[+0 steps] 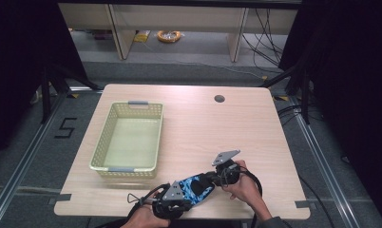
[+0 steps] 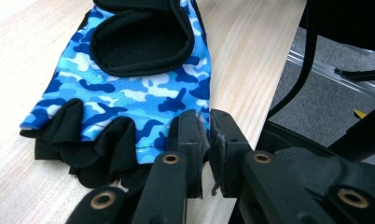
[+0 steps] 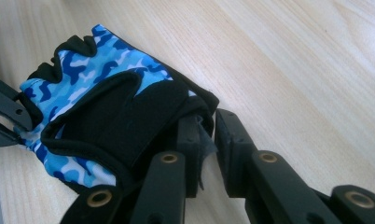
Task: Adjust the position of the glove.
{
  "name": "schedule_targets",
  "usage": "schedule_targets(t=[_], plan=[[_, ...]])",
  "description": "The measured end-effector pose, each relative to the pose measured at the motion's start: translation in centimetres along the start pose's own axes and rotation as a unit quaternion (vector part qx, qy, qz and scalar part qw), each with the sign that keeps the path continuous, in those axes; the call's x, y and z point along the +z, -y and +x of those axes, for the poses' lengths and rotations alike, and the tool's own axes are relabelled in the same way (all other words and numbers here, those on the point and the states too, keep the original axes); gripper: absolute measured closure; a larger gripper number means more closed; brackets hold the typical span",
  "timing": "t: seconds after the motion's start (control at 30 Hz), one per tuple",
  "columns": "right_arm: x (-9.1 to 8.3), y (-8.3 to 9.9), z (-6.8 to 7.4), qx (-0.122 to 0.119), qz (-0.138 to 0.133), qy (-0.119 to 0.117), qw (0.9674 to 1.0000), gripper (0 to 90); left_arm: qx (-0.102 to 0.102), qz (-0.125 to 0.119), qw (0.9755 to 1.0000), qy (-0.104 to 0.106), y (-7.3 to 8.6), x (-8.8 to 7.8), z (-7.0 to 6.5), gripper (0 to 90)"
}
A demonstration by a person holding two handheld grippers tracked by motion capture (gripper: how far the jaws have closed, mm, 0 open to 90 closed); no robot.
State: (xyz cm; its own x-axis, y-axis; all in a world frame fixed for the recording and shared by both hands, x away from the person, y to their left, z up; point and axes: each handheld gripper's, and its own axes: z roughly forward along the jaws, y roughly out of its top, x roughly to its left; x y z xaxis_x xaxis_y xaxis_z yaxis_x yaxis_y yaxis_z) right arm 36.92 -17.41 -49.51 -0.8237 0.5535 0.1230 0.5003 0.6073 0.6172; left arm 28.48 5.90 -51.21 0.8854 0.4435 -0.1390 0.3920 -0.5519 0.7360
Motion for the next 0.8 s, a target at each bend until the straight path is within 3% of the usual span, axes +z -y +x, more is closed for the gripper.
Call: schedule_targets(t=[0.07, 0.13, 0.17, 0.2, 0.23, 0.3, 0.33, 0.37, 0.43, 0.47, 0.6, 0.63, 0.67, 0.7, 0.73, 0.77, 0.8], plan=[[-0.1, 0.1, -0.2, -0.002, -0.001, -0.001, 1.0, 80.0, -0.012, 0.001, 0.9999, -0.001, 0.1, 0.0, -0.1, 82.3], [-0.1, 0.2, 0.0, 0.013, 0.003, 0.007, 0.9999, 80.1, -0.006, -0.002, 1.0, -0.003, 0.1, -0.1, 0.0, 83.0], [-0.1, 0.3, 0.1, 0.018, 0.005, 0.009, 0.9998, 80.1, -0.013, 0.0, 0.9999, -0.006, 0.2, -0.1, 0.0, 83.4], [-0.1, 0.4, 0.1, 0.012, -0.002, 0.005, 0.9999, 80.1, -0.002, -0.001, 1.0, -0.01, 0.2, -0.2, 0.2, 83.9], [-0.2, 0.5, 0.3, 0.017, -0.003, 0.006, 0.9998, 80.3, -0.002, 0.009, 0.9998, -0.014, 0.3, -0.4, 0.4, 84.5], [-0.5, 0.7, 0.6, 0.036, 0.012, 0.013, 0.9992, 80.7, -0.004, 0.009, 0.9998, -0.017, 0.3, -0.5, 0.7, 84.7], [-0.5, 1.0, 0.8, 0.044, 0.007, 0.015, 0.9989, 80.8, -0.007, 0.003, 0.9998, -0.016, 0.3, -0.5, 0.8, 84.9], [-0.6, 1.1, 0.8, 0.033, 0.005, 0.014, 0.9993, 80.8, -0.011, 0.003, 0.9998, -0.018, 0.4, -0.6, 1.0, 85.1], [-0.6, 1.4, 1.4, 0.046, -0.001, 0.02, 0.9987, 81.0, -0.003, 0.011, 0.9995, -0.028, 0.4, -0.8, 1.5, 85.4], [-0.8, 1.5, 1.5, 0.038, 0.006, 0.025, 0.999, 81.2, -0.007, 0.006, 0.9995, -0.03, 0.4, -0.8, 1.6, 85.4], [-1.0, 2.0, 2.5, 0.055, 0.004, 0.032, 0.9979, 81.4, -0.002, 0.017, 0.9995, -0.026, 0.2, -1.0, 2.4, 85.3], [-0.8, 2.2, 2.6, 0.042, -0.005, 0.041, 0.9983, 81.3, -0.002, 0.021, 0.9994, -0.028, 0.2, -1.0, 2.6, 85.2], [-1.2, 2.2, 2.9, 0.054, 0.008, 0.034, 0.9979, 81.3, 0.01, 0.022, 0.9993, -0.03, 0.1, -1.1, 2.8, 85.1], [-1.0, 2.4, 3.0, 0.05, -0.004, 0.04, 0.998, 81.1, -0.005, 0.019, 0.9994, -0.027, 0.1, -1.0, 2.9, 85.0], [-1.2, 2.4, 3.1, 0.046, 0.006, 0.039, 0.9982, 80.9, 0.005, 0.025, 0.9993, -0.029, 0.1, -1.1, 3.2, 85.0], [-1.0, 2.6, 3.3, 0.045, -0.004, 0.044, 0.998, 80.7, -0.007, 0.021, 0.9995, -0.024, 0.1, -1.1, 3.3, 85.0], [-1.3, 2.5, 3.6, 0.053, 0.008, 0.04, 0.9977, 80.2, -0.005, 0.019, 0.9995, -0.025, 0.1, -1.1, 3.5, 84.9]])
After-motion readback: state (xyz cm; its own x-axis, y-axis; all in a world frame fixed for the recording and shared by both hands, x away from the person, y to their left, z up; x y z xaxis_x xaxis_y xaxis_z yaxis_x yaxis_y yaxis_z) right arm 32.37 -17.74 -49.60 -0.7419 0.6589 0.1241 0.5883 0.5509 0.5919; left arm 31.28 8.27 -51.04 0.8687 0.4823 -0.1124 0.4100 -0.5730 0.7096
